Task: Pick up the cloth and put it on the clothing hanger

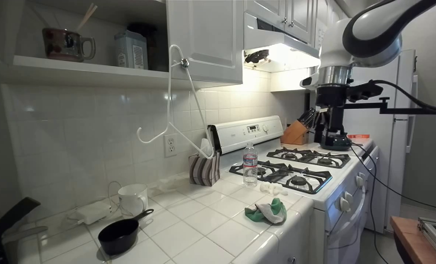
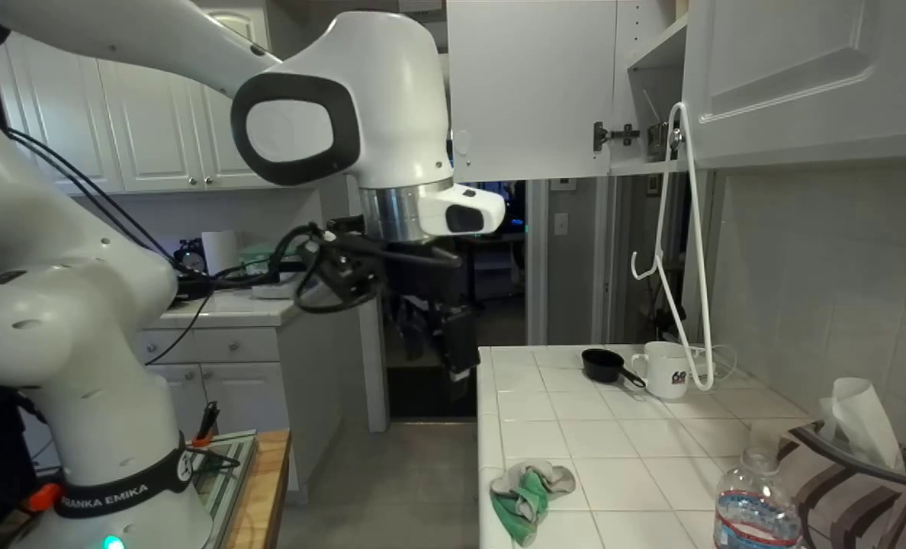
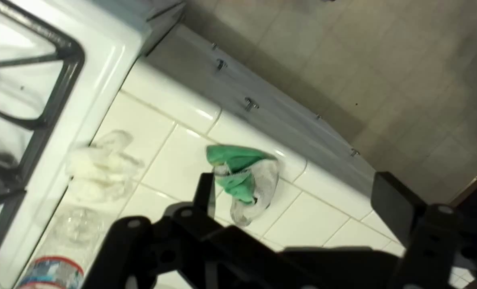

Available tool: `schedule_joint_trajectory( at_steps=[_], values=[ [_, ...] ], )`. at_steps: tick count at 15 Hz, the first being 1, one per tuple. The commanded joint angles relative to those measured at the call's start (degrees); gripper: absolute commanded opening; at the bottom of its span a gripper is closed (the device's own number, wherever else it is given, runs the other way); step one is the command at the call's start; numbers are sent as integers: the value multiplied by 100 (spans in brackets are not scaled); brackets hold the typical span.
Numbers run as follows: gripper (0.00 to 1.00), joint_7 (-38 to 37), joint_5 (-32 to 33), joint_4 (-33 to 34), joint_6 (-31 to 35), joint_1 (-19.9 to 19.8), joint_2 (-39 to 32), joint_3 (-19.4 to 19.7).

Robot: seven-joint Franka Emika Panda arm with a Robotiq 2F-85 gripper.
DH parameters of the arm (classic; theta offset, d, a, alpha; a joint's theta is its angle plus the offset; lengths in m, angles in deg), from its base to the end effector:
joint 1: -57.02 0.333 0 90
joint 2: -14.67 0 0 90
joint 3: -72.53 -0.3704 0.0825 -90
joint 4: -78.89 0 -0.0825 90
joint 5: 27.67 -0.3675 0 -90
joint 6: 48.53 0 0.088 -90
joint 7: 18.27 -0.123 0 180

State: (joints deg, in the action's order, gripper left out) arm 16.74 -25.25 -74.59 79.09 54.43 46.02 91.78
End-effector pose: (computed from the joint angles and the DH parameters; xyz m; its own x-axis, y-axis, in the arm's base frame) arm 0.3096 -0.1299 0.4423 0.9491 0.2828 0.1386 0.2942 -0.9532 -0.0698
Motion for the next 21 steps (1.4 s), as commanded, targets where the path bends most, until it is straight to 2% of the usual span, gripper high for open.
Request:
schedule_joint_trajectory(
  at_steps=[1,9,10,11,16,21],
  values=[
    [100,465,247,239,910,164,-692,-245],
    [100,1665,980,624,1253,103,-1769,-608],
    [100,1640,816,669,1321,120,-1846,-623],
    [100,1507,763,504,1209,57,-1614,-658],
    [100,1556,766,604,1274,52,-1790,-705],
    [100,411,2678,1035,1529,-201,-2588,-1359]
  ],
)
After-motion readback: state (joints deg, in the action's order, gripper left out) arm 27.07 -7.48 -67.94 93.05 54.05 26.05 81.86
